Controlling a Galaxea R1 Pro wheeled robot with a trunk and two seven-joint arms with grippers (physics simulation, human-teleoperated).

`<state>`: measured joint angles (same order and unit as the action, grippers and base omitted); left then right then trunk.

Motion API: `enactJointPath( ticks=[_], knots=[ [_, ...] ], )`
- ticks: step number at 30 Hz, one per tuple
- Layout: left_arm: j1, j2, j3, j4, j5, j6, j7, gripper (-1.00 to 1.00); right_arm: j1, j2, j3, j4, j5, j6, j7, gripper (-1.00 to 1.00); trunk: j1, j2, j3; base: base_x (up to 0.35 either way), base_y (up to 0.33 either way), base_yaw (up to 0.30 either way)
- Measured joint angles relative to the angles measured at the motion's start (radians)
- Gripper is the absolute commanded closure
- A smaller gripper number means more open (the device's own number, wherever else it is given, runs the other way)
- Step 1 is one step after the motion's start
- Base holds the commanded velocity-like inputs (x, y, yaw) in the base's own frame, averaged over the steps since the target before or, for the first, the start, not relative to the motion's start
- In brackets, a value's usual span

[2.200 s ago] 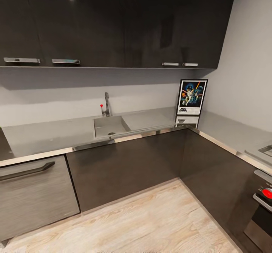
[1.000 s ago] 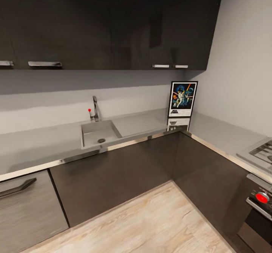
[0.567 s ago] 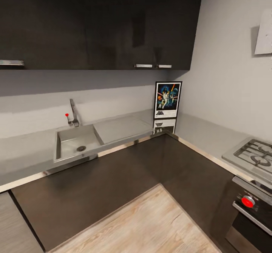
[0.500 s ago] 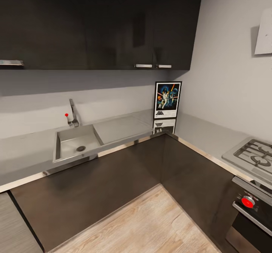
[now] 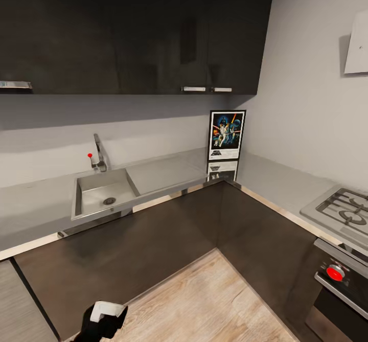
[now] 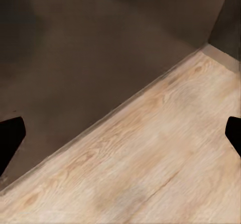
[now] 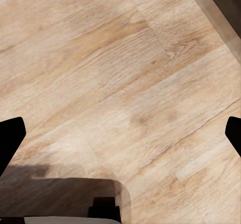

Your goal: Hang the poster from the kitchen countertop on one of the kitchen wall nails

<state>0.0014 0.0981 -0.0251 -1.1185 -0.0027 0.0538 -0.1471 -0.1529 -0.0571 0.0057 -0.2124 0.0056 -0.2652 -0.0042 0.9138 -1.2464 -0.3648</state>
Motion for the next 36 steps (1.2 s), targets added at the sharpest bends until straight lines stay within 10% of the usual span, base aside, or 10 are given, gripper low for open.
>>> enactJointPath(
  ticks=[5,6,8,17,27,29,36],
  knots=[
    [0.0,-0.013,-0.007,-0.269,0.0,0.175,-0.002,-1.0,0.0,-0.001,0.0,0.0,0.0,0.0,0.0,-1.0,0.0,0.0,0.0,0.0,0.0,0.0],
    [-0.017,-0.064,-0.009,-0.38,0.002,0.296,-0.003,-1.0,0.0,-0.001,0.0,0.0,0.0,0.0,0.0,-1.0,0.0,0.0,0.0,0.0,0.0,0.0],
    [-0.07,-0.088,-0.01,-0.412,0.0,0.342,-0.004,-1.0,0.0,-0.001,0.0,0.0,0.0,0.0,0.0,-1.0,0.0,0.0,0.0,0.0,0.0,0.0],
    [-0.493,-0.114,-0.009,-0.416,-0.001,0.634,-0.214,-1.0,0.0,-0.018,-0.001,-0.001,0.001,0.0,0.0,-1.0,0.0,0.0,0.0,0.0,0.0,0.0],
    [-0.884,-0.198,-0.008,-0.019,-0.003,0.721,-0.264,-1.0,0.005,-0.048,0.001,-0.019,0.001,-0.175,0.002,-1.0,0.0,0.0,0.0,0.0,0.0,0.0],
    [-1.041,-0.214,-0.008,0.243,-0.003,0.65,-0.262,-1.0,0.007,-0.046,0.004,-0.013,0.002,-0.195,0.002,-1.0,0.0,0.0,0.0,0.0,0.0,0.0],
    [-1.113,-0.218,-0.005,0.35,-0.003,0.598,-0.262,-1.0,0.008,-0.043,0.005,0.018,0.003,-0.201,0.003,-1.0,0.0,0.0,0.0,0.0,0.0,0.0]
  ],
)
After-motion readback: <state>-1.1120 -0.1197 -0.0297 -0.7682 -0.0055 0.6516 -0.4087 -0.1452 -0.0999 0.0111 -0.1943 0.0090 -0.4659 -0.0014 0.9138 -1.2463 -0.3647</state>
